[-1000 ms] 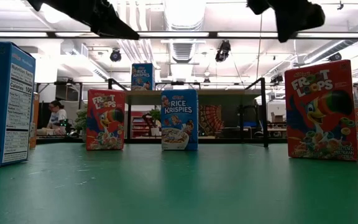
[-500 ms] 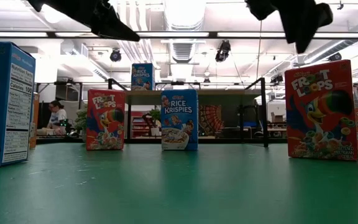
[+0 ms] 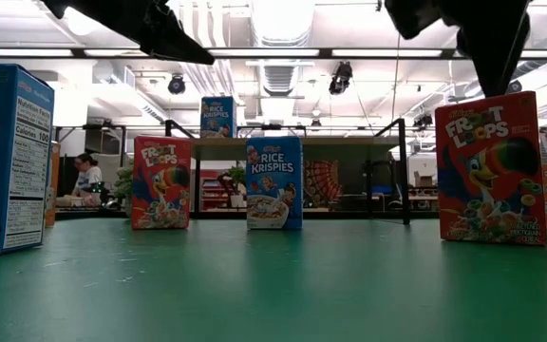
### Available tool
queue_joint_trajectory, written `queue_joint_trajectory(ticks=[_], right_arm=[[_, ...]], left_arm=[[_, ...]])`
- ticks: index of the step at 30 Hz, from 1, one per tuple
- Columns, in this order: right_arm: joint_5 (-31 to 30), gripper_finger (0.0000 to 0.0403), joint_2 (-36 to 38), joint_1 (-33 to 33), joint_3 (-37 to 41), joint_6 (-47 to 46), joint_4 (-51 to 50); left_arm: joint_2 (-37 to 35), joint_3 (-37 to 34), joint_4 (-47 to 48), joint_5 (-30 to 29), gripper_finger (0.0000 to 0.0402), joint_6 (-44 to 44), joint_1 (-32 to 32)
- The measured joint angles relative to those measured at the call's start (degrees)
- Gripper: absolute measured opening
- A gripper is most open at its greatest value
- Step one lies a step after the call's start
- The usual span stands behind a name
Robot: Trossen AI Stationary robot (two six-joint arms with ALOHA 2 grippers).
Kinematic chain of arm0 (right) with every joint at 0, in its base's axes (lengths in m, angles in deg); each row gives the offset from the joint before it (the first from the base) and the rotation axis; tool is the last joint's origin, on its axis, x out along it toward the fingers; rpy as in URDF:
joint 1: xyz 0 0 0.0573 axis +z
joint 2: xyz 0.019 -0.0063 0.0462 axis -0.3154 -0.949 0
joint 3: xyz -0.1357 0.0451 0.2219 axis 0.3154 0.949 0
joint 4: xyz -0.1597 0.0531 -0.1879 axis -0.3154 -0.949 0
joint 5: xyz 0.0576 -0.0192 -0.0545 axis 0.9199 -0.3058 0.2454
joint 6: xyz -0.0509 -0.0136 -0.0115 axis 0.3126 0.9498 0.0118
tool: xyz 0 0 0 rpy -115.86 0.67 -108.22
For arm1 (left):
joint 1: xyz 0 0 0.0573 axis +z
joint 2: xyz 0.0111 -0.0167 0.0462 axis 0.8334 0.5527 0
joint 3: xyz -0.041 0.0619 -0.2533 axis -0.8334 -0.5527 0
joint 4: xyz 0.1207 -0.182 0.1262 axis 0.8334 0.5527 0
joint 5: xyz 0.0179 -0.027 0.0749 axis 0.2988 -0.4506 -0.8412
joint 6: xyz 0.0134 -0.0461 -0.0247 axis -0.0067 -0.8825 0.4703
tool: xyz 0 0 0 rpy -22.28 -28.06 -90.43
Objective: Stack cereal on shelf
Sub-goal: Put the left red cereal box on the shelf
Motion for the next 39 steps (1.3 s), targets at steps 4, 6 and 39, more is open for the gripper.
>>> queue_joint_trajectory(ticks=[4,6,39], right_arm=[[-0.64,0.0282,-1.72,-0.14,0.02,1.64,-0.26],[-1.70,0.0276,-2.19,-0.11,0.08,2.12,-0.26],[-3.40,0.0134,4.77,-3.79,-5.53,3.91,0.85]], left_arm=[[0.00,0.00,0.02,0.00,0.0037,0.00,0.00],[0.00,0.00,0.00,0.00,0.0037,0.19,0.00],[-0.02,-0.04,0.02,0.02,0.0037,1.66,0.00]])
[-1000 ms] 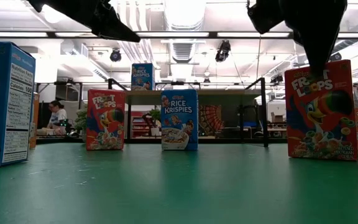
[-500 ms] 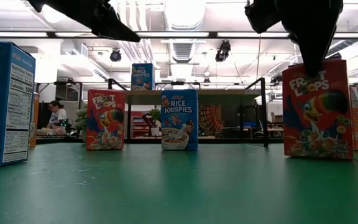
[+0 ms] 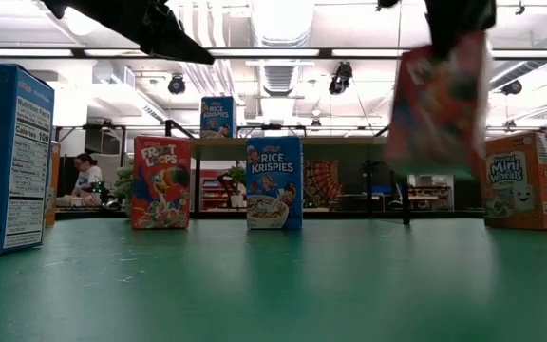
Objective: Stack cereal on shelf
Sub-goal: Put the left red cereal box on the shelf
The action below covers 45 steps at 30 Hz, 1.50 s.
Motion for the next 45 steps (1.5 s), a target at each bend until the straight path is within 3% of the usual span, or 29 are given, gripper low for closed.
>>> queue_joint_trajectory(ticks=[8,14,32,38,45], right_arm=[[-8.38,0.0133,2.30,-5.85,-8.98,9.25,0.44],[-9.89,0.0128,0.51,-12.52,-18.91,21.01,2.54],[-10.09,0.0130,-16.49,-35.68,-39.20,58.37,3.39],[-9.72,0.0138,-22.00,-38.93,-43.91,63.81,3.34],[-9.81,0.0185,-24.95,-39.95,-45.28,65.45,3.58]], left_arm=[[-0.02,0.00,0.13,0.00,0.0037,1.00,0.00],[-0.02,0.00,0.20,-0.01,0.0037,1.99,0.00],[-1.11,-0.26,0.67,-0.02,0.0037,4.35,0.00],[-1.16,-0.26,1.40,-0.02,0.0037,4.35,0.02],[-1.16,-0.26,1.40,-0.02,0.0037,4.35,0.02]])
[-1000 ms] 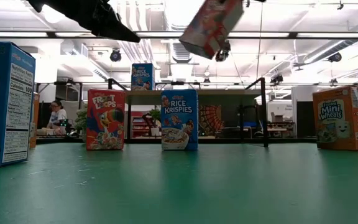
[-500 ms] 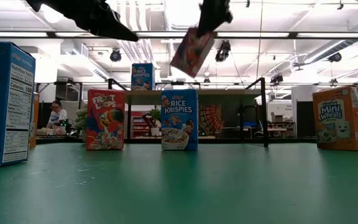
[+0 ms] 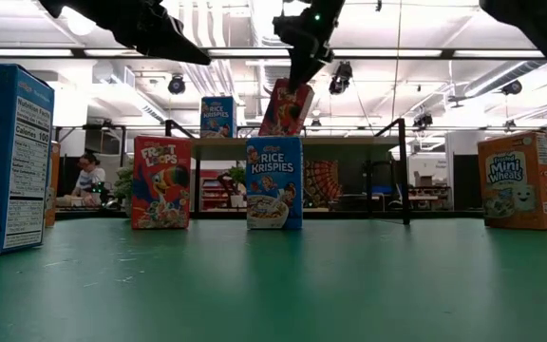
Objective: Stack cereal on shelf
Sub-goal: Put the left red cereal box on the shelf
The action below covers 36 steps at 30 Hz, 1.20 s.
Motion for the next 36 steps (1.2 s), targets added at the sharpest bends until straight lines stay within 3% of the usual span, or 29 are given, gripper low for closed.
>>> queue_joint_trajectory(ticks=[12,23,30,36], right_arm=[[0.05,0.0240,-0.16,-0.30,-0.01,0.74,2.24],[-0.36,0.0244,0.73,-0.30,-0.01,-1.77,2.76],[-0.27,0.0228,3.61,0.78,-0.01,-6.06,2.98],[0.07,0.0180,5.24,4.07,0.00,-8.94,3.47]], left_arm=[[0.00,0.00,0.00,-0.01,0.0037,0.00,0.00],[0.00,0.00,-0.02,0.00,0.0037,0.00,0.00],[0.00,0.00,0.00,0.00,0.0037,-0.24,0.00],[0.00,0.00,0.13,0.00,0.0037,-0.26,0.00]])
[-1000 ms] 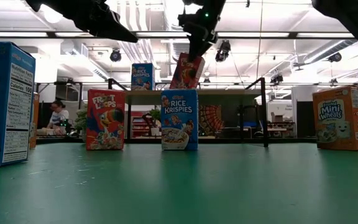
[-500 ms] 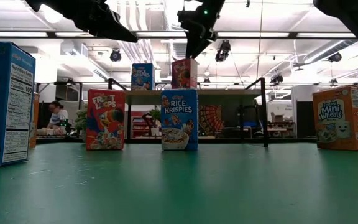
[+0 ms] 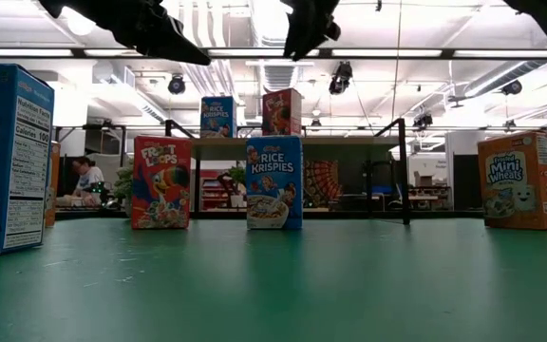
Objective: Stack cereal on shelf
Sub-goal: Put the left red cereal box on the shelf
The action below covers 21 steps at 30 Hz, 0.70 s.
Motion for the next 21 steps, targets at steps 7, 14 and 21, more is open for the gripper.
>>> queue_joint_trajectory(ticks=[7,14,21], right_arm=[[-0.85,0.0087,0.00,4.85,7.45,0.04,5.84],[-13.83,0.0015,-0.07,5.88,20.59,1.15,14.46],[-22.16,0.0009,0.33,4.25,28.59,2.08,21.99]], left_arm=[[0.00,-0.02,0.90,0.00,0.0037,-0.23,0.00],[0.00,-0.02,1.24,0.00,0.0037,-0.42,0.00],[0.00,-0.02,1.18,0.00,0.0037,-0.42,0.00]])
